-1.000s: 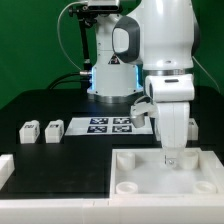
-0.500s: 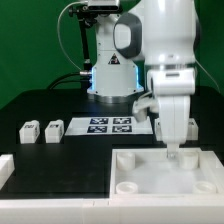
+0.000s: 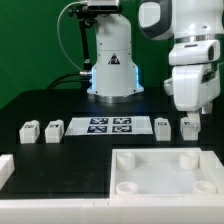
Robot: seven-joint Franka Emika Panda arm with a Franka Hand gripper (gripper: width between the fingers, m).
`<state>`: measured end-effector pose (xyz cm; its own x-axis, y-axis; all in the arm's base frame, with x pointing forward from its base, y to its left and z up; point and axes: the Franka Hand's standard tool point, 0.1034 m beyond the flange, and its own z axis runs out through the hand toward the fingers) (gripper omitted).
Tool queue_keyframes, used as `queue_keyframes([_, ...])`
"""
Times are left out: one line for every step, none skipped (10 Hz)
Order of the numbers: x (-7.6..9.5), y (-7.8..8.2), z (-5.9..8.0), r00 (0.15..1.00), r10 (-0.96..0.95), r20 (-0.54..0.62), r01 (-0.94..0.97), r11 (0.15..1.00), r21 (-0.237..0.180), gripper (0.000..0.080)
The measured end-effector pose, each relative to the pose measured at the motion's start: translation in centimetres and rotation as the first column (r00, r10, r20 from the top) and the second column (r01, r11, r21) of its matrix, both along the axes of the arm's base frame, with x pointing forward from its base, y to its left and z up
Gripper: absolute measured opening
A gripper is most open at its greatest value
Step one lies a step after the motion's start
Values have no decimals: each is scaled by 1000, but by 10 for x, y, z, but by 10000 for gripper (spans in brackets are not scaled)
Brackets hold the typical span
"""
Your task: Assemble one leg
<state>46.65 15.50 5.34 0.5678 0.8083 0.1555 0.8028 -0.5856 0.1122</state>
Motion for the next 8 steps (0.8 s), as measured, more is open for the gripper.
queue_keyframes([0,1,0,998,-65,-6,65,998,16,648])
queue_keyframes([-2,5,0,973,-228,-29,229,972,47,648])
queue_keyframes([-12,12,0,930,-361,-63,365,929,58,648])
queue_keyframes([-23,12,2,899,-429,-90,434,899,50,648])
queue_keyframes([-33,8,2,810,-574,-121,583,810,60,648])
queue_keyframes([-41,8,-2,739,-658,-145,670,740,59,648])
queue_keyframes([-42,12,-4,746,-652,-136,664,744,77,648])
queue_keyframes([-44,11,-5,746,-650,-147,662,747,56,648])
